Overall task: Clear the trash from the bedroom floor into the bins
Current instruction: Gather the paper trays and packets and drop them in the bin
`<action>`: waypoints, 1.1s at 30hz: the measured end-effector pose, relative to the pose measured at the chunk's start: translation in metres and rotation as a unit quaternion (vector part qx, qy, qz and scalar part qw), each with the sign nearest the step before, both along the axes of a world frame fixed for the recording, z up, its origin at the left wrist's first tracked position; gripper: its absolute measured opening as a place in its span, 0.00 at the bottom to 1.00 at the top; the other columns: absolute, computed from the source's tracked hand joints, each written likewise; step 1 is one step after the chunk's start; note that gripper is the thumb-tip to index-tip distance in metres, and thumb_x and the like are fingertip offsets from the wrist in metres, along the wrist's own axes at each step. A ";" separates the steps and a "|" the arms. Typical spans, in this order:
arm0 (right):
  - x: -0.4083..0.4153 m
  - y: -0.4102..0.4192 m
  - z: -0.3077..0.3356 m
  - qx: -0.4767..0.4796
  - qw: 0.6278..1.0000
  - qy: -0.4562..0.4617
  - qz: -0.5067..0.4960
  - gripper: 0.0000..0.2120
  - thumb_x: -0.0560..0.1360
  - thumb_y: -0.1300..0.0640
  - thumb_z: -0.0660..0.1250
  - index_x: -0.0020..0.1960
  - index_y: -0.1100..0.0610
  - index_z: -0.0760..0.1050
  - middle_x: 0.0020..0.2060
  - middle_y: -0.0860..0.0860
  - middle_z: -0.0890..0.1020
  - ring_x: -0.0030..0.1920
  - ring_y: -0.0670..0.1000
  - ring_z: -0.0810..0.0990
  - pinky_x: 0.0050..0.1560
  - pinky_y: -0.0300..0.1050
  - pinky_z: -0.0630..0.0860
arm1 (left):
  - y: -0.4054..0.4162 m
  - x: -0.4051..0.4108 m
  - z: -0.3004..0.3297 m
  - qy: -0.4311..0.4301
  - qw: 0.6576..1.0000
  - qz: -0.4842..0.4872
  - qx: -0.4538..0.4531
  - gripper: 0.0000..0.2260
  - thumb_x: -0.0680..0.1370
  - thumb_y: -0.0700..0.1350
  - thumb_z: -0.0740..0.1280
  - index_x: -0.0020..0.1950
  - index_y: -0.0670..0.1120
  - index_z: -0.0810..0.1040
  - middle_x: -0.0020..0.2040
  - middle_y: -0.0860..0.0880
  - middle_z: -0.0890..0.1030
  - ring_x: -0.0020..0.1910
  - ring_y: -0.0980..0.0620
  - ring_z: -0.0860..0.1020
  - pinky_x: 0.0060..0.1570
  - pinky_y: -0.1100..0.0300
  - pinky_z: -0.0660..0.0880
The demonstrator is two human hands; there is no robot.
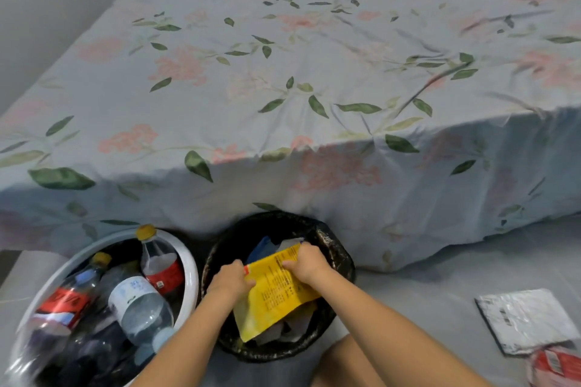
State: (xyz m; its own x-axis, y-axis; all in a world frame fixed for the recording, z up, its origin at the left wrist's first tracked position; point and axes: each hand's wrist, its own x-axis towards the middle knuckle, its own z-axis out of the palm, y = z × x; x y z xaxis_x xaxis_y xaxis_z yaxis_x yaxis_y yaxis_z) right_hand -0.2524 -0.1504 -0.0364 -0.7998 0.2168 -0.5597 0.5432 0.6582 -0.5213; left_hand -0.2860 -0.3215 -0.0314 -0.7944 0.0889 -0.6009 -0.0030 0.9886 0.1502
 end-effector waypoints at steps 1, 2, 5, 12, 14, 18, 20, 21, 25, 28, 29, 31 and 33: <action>-0.005 -0.003 -0.006 0.003 1.000 -0.023 0.008 0.26 0.76 0.47 0.66 0.65 0.65 0.69 0.61 0.62 0.77 0.62 0.61 0.76 0.59 0.50 0.73 | 0.001 -0.002 -0.009 -0.014 1.000 0.000 -0.011 0.20 0.77 0.52 0.67 0.63 0.42 0.71 0.64 0.41 0.76 0.63 0.40 0.75 0.59 0.51 0.72; -0.009 -0.004 -0.011 0.000 0.999 -0.041 0.011 0.24 0.77 0.48 0.65 0.64 0.65 0.70 0.61 0.61 0.78 0.61 0.60 0.77 0.58 0.50 0.73 | 0.003 -0.004 -0.016 -0.016 1.000 0.000 -0.021 0.20 0.77 0.53 0.66 0.64 0.42 0.71 0.65 0.41 0.75 0.64 0.40 0.75 0.59 0.51 0.72; -0.020 -0.006 -0.024 -0.020 0.996 -0.083 -0.008 0.24 0.78 0.49 0.65 0.66 0.64 0.69 0.61 0.60 0.78 0.62 0.59 0.77 0.59 0.49 0.73 | 0.012 -0.013 -0.030 0.004 0.998 -0.012 -0.060 0.22 0.78 0.52 0.66 0.68 0.43 0.69 0.67 0.42 0.73 0.66 0.40 0.73 0.60 0.49 0.72; -0.018 -0.011 -0.037 0.025 0.997 -0.077 0.012 0.22 0.78 0.57 0.64 0.69 0.65 0.67 0.64 0.60 0.76 0.65 0.61 0.74 0.62 0.52 0.72 | 0.026 -0.003 -0.049 0.034 0.972 -0.122 -0.196 0.21 0.78 0.56 0.64 0.69 0.48 0.72 0.66 0.48 0.74 0.67 0.47 0.71 0.56 0.55 0.73; -0.013 -0.014 -0.031 0.046 0.998 -0.029 0.008 0.23 0.78 0.60 0.63 0.71 0.64 0.62 0.66 0.60 0.73 0.66 0.61 0.73 0.64 0.53 0.72 | 0.030 -0.003 -0.039 0.071 0.968 -0.142 -0.196 0.21 0.77 0.57 0.65 0.67 0.50 0.73 0.65 0.49 0.75 0.66 0.48 0.71 0.55 0.55 0.73; 0.004 -0.009 -0.002 0.025 0.994 0.108 -0.001 0.29 0.77 0.53 0.64 0.74 0.61 0.57 0.70 0.57 0.66 0.70 0.58 0.66 0.70 0.51 0.66 | 0.031 -0.015 0.005 0.087 0.995 -0.027 -0.041 0.19 0.73 0.59 0.66 0.60 0.53 0.78 0.59 0.48 0.81 0.60 0.45 0.78 0.55 0.54 0.76; 0.017 0.007 0.018 -0.013 0.985 0.173 0.011 0.29 0.78 0.50 0.63 0.74 0.60 0.58 0.70 0.56 0.67 0.71 0.55 0.64 0.72 0.49 0.63 | 0.034 -0.018 0.027 0.111 0.994 -0.001 0.021 0.17 0.72 0.59 0.68 0.58 0.54 0.79 0.57 0.50 0.82 0.57 0.47 0.80 0.54 0.54 0.77; 0.024 0.019 0.028 -0.037 0.979 0.202 0.011 0.27 0.78 0.49 0.62 0.73 0.59 0.62 0.68 0.55 0.70 0.69 0.53 0.66 0.71 0.47 0.64 | 0.038 -0.016 0.037 0.133 0.991 -0.008 0.032 0.16 0.72 0.59 0.67 0.57 0.54 0.79 0.56 0.51 0.83 0.56 0.47 0.80 0.54 0.54 0.77; 0.057 0.087 0.060 -0.076 0.952 0.293 -0.041 0.11 0.78 0.53 0.64 0.56 0.57 0.78 0.50 0.52 0.83 0.51 0.45 0.79 0.53 0.28 0.70 | 0.084 0.003 0.074 0.235 0.968 -0.065 0.064 0.12 0.75 0.56 0.66 0.56 0.54 0.79 0.54 0.53 0.83 0.55 0.48 0.80 0.49 0.54 0.77; 0.089 0.149 0.058 -0.027 0.950 0.294 -0.100 0.08 0.77 0.55 0.65 0.51 0.58 0.79 0.46 0.52 0.84 0.47 0.49 0.80 0.47 0.31 0.68 | 0.138 0.023 0.096 0.319 0.932 -0.140 0.104 0.09 0.75 0.53 0.66 0.53 0.53 0.80 0.50 0.53 0.83 0.52 0.49 0.80 0.44 0.55 0.75; 0.102 0.171 0.051 -0.008 0.953 0.281 -0.116 0.08 0.77 0.55 0.65 0.50 0.59 0.79 0.45 0.53 0.84 0.47 0.50 0.80 0.47 0.34 0.68 | 0.158 0.030 0.099 0.327 0.923 -0.161 0.125 0.09 0.75 0.53 0.66 0.52 0.53 0.80 0.49 0.52 0.83 0.52 0.48 0.80 0.44 0.55 0.75; 0.131 0.213 0.032 0.024 0.961 0.237 -0.143 0.10 0.78 0.54 0.64 0.50 0.60 0.80 0.46 0.54 0.84 0.49 0.53 0.80 0.51 0.40 0.71 | 0.200 0.048 0.094 0.302 0.918 -0.198 0.166 0.09 0.75 0.53 0.67 0.53 0.52 0.80 0.49 0.51 0.83 0.52 0.48 0.80 0.46 0.55 0.76; 0.165 0.252 0.008 0.040 0.966 0.184 -0.180 0.11 0.78 0.53 0.64 0.52 0.60 0.80 0.49 0.55 0.84 0.52 0.54 0.80 0.54 0.46 0.74 | 0.243 0.071 0.075 0.240 0.925 -0.239 0.171 0.11 0.75 0.55 0.66 0.54 0.53 0.79 0.52 0.52 0.82 0.55 0.47 0.80 0.50 0.54 0.77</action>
